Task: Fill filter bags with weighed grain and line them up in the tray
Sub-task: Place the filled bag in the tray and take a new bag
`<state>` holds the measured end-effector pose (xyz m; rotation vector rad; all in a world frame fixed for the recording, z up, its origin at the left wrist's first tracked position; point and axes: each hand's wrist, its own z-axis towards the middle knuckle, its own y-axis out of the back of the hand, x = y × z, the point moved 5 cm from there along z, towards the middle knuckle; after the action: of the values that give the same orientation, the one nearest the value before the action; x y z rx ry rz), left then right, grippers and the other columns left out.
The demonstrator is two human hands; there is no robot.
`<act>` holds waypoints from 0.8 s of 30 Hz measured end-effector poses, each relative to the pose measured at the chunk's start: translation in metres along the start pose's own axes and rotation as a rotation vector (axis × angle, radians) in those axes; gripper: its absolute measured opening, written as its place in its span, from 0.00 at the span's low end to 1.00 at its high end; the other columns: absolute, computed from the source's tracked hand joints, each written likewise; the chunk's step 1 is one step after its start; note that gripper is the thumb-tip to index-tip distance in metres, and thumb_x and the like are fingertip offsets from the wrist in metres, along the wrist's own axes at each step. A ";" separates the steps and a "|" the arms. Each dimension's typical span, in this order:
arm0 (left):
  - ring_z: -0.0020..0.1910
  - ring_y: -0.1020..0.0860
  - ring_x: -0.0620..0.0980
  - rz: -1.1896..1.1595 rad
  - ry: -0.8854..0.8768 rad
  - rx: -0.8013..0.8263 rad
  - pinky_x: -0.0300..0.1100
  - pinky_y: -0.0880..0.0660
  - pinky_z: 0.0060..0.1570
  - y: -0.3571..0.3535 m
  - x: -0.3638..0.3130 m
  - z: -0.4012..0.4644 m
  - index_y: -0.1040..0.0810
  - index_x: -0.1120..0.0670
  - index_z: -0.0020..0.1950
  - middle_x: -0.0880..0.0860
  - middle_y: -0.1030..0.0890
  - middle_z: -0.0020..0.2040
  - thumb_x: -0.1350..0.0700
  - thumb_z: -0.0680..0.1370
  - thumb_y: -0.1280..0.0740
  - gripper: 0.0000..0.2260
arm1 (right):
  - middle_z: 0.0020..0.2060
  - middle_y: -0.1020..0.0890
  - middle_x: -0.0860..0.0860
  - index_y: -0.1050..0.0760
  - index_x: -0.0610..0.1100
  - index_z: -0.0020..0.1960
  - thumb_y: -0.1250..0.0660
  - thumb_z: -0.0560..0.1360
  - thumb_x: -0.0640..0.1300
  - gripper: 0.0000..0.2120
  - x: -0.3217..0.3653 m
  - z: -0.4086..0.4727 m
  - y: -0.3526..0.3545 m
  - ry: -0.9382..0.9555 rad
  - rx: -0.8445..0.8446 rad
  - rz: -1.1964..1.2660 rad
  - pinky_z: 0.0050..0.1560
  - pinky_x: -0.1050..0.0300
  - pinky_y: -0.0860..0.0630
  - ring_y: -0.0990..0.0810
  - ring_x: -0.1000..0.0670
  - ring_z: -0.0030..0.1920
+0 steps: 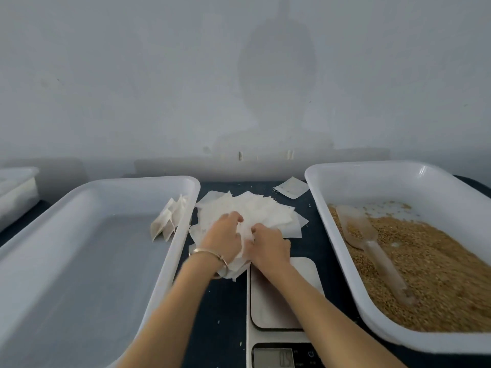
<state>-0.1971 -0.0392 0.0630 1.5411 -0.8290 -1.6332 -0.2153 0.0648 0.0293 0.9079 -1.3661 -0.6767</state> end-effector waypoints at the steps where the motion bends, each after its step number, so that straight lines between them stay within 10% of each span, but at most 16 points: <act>1: 0.61 0.28 0.54 -0.066 0.042 -0.013 0.40 0.33 0.59 -0.012 0.002 -0.008 0.34 0.58 0.68 0.56 0.30 0.66 0.62 0.79 0.41 0.17 | 0.53 0.20 0.49 0.27 0.47 0.57 0.41 0.77 0.48 0.11 -0.003 0.000 0.001 -0.013 -0.037 0.101 0.57 0.50 0.31 0.27 0.45 0.59; 8: 0.66 0.32 0.52 -0.135 0.121 -0.191 0.41 0.35 0.63 -0.049 0.031 -0.044 0.34 0.56 0.71 0.52 0.31 0.68 0.47 0.78 0.35 0.24 | 0.40 0.22 0.51 0.20 0.45 0.41 0.37 0.76 0.53 0.14 -0.011 -0.009 0.010 0.077 -0.193 0.216 0.38 0.54 0.25 0.23 0.47 0.43; 14: 0.45 0.24 0.48 0.052 -0.003 -0.429 0.39 0.31 0.37 -0.016 0.021 -0.041 0.19 0.55 0.51 0.49 0.21 0.48 0.55 0.80 0.38 0.09 | 0.46 0.26 0.52 0.19 0.50 0.50 0.39 0.78 0.53 0.11 0.002 -0.016 0.020 0.196 -0.296 0.170 0.36 0.58 0.30 0.25 0.50 0.47; 24: 0.29 0.33 0.47 -0.302 0.139 -0.594 0.37 0.35 0.30 0.007 0.032 -0.048 0.30 0.57 0.33 0.52 0.27 0.32 0.53 0.72 0.27 0.15 | 0.56 0.27 0.53 0.30 0.52 0.65 0.44 0.79 0.50 0.15 0.010 -0.032 0.033 0.190 -0.190 0.383 0.49 0.56 0.24 0.24 0.53 0.52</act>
<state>-0.1492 -0.0692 0.0485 1.3612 -0.0130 -1.7481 -0.1860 0.0785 0.0636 0.5238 -1.2356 -0.4057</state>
